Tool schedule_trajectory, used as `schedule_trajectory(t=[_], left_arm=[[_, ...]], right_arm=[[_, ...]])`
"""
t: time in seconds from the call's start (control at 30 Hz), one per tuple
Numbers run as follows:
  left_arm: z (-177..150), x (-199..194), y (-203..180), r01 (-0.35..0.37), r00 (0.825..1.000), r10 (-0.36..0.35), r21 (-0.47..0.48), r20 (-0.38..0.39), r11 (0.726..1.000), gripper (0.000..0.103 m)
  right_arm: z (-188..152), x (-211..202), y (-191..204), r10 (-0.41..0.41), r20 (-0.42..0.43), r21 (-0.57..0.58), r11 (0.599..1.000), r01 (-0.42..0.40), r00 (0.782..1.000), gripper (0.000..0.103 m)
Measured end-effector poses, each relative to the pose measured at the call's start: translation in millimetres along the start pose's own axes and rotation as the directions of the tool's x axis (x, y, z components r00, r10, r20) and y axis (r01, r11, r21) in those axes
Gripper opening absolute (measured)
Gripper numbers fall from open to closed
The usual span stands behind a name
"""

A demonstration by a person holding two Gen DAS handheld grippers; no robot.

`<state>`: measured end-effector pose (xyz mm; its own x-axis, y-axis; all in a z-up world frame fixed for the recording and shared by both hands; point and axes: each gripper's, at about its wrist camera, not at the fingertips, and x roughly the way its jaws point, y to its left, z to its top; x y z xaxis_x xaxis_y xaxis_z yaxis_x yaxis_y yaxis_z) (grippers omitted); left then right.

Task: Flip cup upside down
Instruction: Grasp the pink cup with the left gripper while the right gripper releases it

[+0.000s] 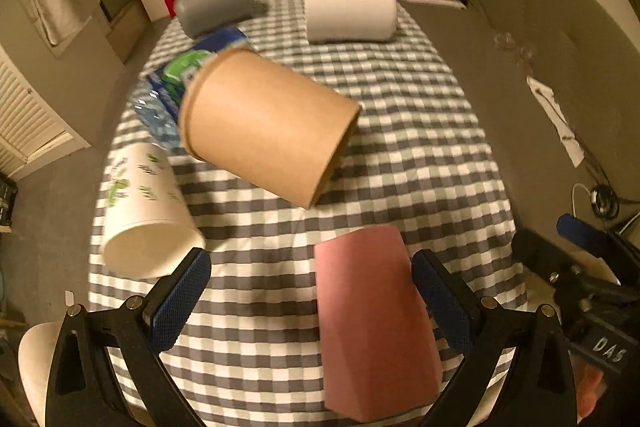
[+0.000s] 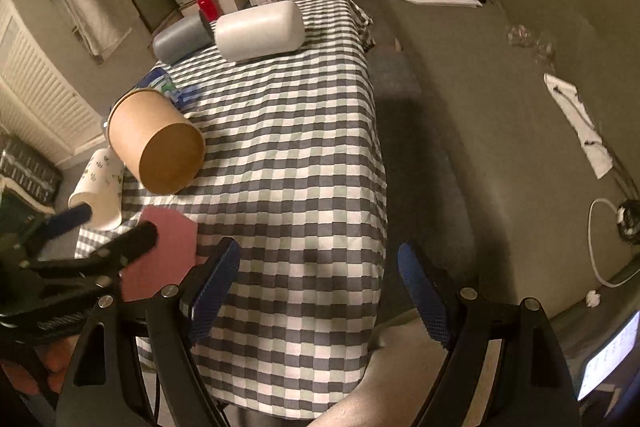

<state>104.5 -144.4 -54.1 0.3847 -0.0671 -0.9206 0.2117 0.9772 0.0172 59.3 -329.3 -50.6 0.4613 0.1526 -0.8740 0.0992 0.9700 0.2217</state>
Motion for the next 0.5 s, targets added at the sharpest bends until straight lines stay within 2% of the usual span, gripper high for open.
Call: schedule_trajectory(t=[0.13,0.23,0.33,0.4,0.5], left_arm=[[5,9,-4,0.049,0.998,-0.049,0.002,-0.03,0.999,0.102],[6,14,-10,0.086,0.995,-0.084,0.031,-0.047,0.996,0.094],[6,15,-16,0.135,0.989,-0.132,0.056,-0.067,0.989,0.079],[7,16,-18,0.178,0.982,-0.172,0.061,-0.081,0.982,0.064],[7,14,-22,0.173,0.983,-0.166,0.079,-0.083,0.982,0.064]], right_arm=[[2,6,-9,0.02,-0.01,0.047,0.999,-0.019,1.0,0.082],[4,8,-10,0.027,-0.012,0.057,0.998,-0.026,1.0,0.081],[5,9,-11,0.027,-0.013,0.064,0.998,-0.026,1.0,0.081],[5,10,-12,0.028,-0.012,0.072,0.997,-0.027,1.0,0.081],[5,9,-11,0.023,-0.008,0.069,0.997,-0.022,1.0,0.081]])
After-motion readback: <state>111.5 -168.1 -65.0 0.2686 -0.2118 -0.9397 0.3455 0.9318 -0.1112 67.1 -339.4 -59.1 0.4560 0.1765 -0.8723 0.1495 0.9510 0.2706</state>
